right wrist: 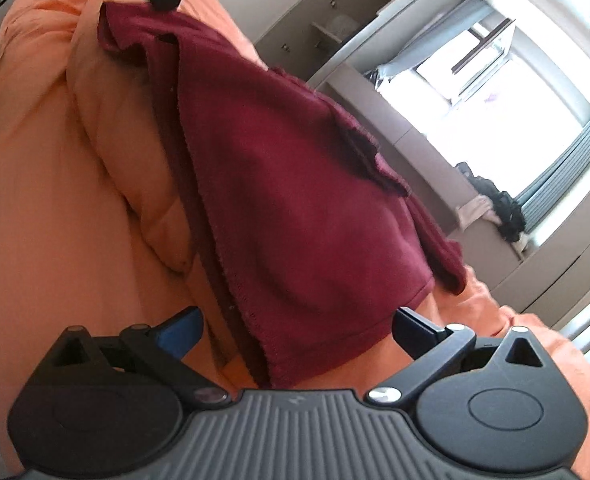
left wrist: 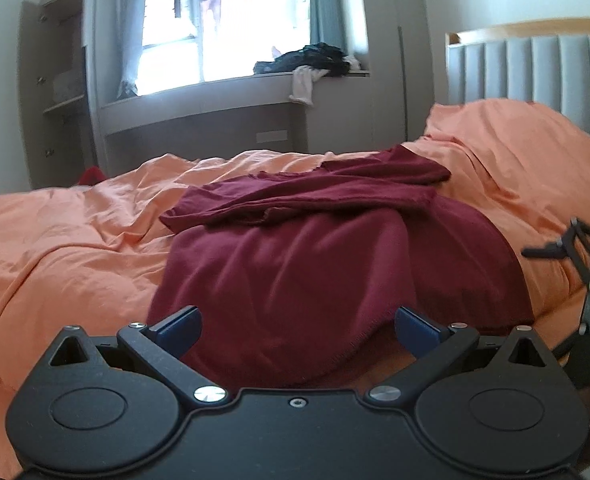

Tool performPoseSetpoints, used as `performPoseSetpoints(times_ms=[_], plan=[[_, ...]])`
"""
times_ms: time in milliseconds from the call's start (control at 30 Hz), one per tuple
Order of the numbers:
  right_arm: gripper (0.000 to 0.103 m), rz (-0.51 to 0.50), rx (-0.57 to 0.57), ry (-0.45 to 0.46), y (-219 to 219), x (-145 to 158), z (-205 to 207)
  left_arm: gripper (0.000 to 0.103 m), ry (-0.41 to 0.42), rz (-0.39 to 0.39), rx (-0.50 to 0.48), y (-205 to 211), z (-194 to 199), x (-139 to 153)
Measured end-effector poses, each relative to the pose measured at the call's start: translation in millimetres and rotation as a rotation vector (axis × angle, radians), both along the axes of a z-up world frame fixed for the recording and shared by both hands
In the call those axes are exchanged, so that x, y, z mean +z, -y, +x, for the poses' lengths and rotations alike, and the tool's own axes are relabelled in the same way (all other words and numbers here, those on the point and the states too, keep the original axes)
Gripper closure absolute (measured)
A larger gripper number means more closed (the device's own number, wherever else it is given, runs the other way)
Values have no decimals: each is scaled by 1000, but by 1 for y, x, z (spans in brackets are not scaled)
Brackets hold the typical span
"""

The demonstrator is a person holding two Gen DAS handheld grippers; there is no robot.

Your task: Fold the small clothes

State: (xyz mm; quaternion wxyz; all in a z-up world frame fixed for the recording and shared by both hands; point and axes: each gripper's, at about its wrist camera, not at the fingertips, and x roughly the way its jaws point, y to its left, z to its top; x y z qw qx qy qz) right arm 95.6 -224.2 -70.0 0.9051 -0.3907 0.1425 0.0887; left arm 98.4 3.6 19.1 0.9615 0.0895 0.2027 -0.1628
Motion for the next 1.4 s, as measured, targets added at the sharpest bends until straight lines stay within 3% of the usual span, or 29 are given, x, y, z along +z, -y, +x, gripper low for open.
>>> performPoseSetpoints(times_ms=[100,167,233,300,567,733,833,933,1100,1167,1333,1400], plan=[[32,-2,1,17,0,4,-3,1,4,28,-18,6,-4,-6],[54,57,1,-6,4,11,-5,1,7,42,-29,11,-4,-9],[85,148,-1,-22,12,22,-8,1,15,63,-41,16,-4,-12],[95,230,-6,5,21,36,-13,1,31,93,-55,21,-5,-15],[96,482,2,210,61,88,-37,1,46,175,-83,49,0,-30],[96,641,-6,173,80,98,-36,1,119,231,2,62,6,-33],[96,647,0,170,86,98,-35,3,136,247,62,63,12,-32],[96,658,7,176,88,99,-36,4,128,235,61,61,13,-32],[96,648,1,203,83,98,-43,19,176,313,106,66,13,-31],[96,638,-2,217,81,97,-44,34,165,313,139,60,16,-27],[96,615,-7,228,77,95,-46,51,129,341,209,36,22,-17],[96,612,-13,231,76,94,-46,63,120,363,220,29,22,-18]])
